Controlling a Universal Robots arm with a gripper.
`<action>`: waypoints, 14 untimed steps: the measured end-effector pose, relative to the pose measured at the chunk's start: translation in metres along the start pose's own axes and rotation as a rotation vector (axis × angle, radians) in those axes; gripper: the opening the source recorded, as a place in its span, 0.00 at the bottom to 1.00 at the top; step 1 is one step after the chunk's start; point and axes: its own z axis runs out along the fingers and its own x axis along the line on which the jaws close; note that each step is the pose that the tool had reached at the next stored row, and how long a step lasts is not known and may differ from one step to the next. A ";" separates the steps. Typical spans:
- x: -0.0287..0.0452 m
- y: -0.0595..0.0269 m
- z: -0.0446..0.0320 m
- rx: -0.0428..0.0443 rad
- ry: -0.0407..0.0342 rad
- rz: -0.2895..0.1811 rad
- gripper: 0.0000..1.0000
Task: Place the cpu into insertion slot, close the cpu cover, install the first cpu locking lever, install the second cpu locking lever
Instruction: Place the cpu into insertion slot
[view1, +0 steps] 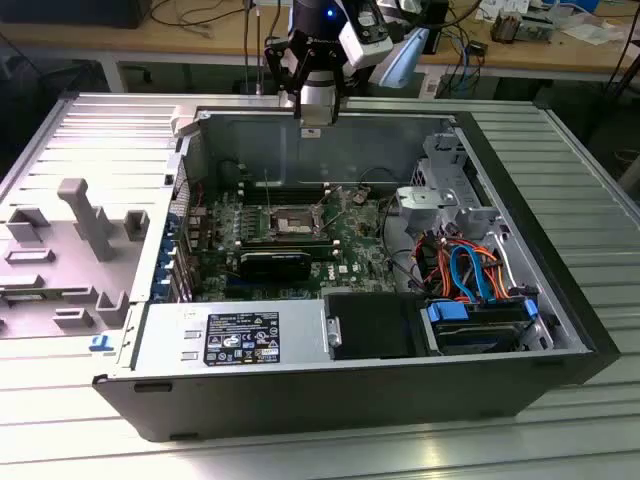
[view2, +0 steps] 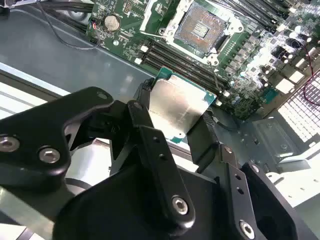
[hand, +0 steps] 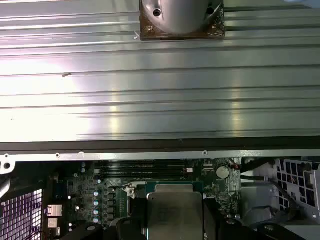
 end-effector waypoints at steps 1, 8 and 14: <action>0.0000 0.0000 0.0000 0.0000 0.0000 0.000 0.54; -0.0001 -0.0035 -0.0002 0.0017 -0.0002 0.001 0.54; -0.0002 -0.0112 0.0001 0.0025 -0.0038 0.041 0.54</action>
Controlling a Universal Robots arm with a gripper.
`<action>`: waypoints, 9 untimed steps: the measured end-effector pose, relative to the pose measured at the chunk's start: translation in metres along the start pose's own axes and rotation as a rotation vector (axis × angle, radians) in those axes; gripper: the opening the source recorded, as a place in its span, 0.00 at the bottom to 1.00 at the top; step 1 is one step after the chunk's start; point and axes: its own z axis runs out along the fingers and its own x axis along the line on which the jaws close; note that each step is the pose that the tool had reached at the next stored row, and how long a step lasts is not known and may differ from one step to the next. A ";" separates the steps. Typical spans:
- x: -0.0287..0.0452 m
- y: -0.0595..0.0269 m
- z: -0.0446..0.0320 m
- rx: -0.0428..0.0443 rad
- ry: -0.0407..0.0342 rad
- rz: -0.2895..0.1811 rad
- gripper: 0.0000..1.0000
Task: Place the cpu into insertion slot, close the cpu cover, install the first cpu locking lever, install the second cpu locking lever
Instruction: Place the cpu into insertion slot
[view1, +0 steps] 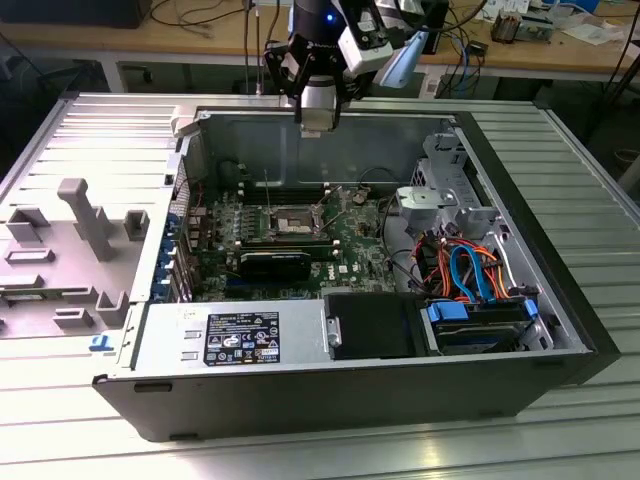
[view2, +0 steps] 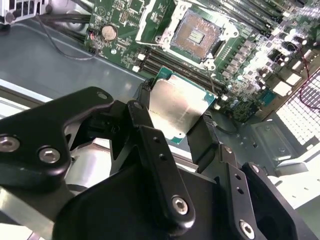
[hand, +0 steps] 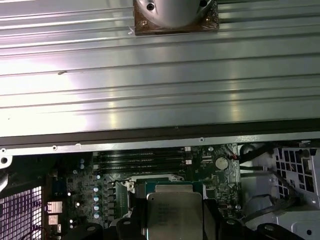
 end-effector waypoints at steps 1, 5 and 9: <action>0.0000 -0.0002 0.0001 -0.0001 -0.0004 0.004 0.54; -0.0001 -0.0006 0.0004 -0.0003 -0.0024 0.029 0.54; -0.0001 -0.0006 0.0004 -0.0003 -0.0024 0.029 0.54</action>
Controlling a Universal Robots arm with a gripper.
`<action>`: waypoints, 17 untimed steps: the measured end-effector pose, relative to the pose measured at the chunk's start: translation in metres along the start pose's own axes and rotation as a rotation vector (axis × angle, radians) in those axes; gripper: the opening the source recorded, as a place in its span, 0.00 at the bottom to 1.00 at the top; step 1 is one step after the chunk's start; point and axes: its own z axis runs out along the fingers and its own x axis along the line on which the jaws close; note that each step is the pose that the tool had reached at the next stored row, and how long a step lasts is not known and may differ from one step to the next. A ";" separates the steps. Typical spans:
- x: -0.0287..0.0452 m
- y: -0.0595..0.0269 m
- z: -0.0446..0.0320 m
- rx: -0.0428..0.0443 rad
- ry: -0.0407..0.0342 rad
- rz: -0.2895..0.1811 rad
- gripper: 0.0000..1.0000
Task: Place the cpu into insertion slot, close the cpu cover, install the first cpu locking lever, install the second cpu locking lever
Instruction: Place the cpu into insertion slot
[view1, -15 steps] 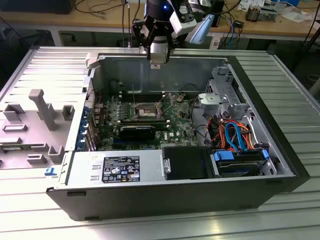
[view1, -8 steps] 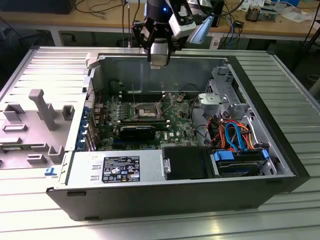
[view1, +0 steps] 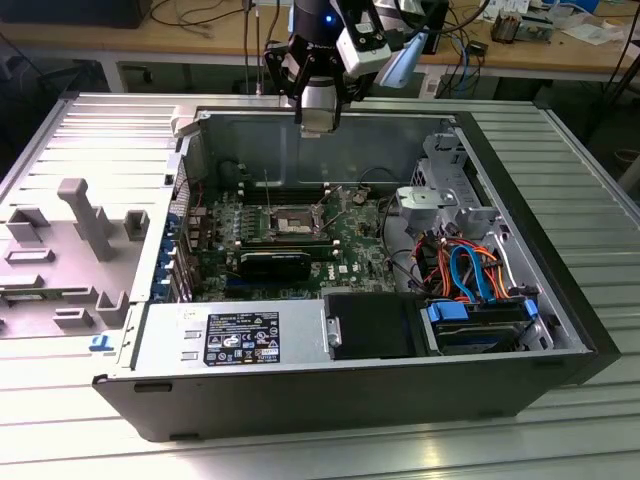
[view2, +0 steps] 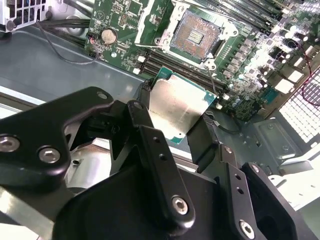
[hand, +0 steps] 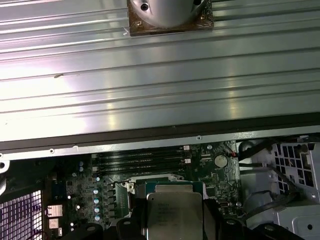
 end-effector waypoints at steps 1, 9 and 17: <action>0.0000 0.0000 0.0000 0.0000 0.0000 0.000 0.54; -0.0003 -0.0023 0.0022 -0.0014 -0.0075 0.088 0.54; -0.0003 -0.0026 0.0034 -0.0022 -0.0148 0.172 0.54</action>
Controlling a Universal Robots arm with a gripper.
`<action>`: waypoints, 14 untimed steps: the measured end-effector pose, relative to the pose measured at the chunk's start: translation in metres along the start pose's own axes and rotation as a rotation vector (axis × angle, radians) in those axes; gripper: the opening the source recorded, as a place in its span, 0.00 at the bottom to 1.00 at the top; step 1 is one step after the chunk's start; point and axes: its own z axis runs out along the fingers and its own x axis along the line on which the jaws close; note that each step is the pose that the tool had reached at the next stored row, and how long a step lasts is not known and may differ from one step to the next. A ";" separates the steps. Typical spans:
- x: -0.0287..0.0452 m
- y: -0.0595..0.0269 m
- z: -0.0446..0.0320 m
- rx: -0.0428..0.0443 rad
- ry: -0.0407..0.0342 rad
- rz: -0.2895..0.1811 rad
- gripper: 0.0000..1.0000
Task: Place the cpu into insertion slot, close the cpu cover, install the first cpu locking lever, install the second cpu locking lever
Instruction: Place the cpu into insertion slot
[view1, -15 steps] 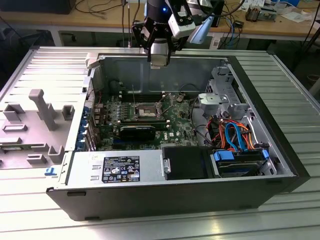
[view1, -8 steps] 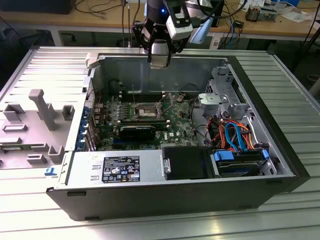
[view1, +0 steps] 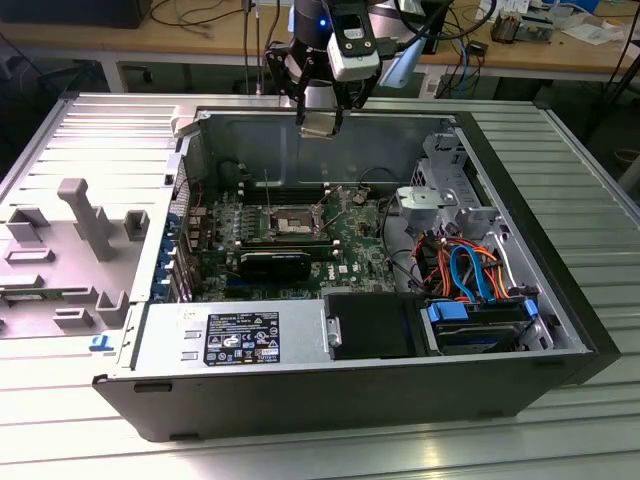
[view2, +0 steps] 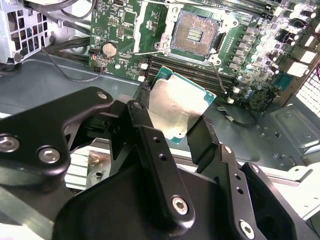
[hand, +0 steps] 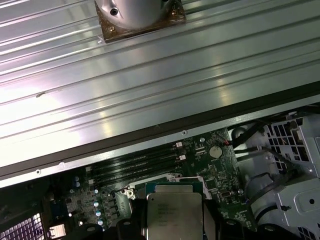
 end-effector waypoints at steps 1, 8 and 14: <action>0.0000 0.0000 0.0000 0.0000 0.0000 0.000 0.54; 0.0000 0.0000 0.0000 0.0000 0.0000 0.000 0.54; -0.0001 -0.0003 0.0003 -0.0004 -0.0035 0.040 0.54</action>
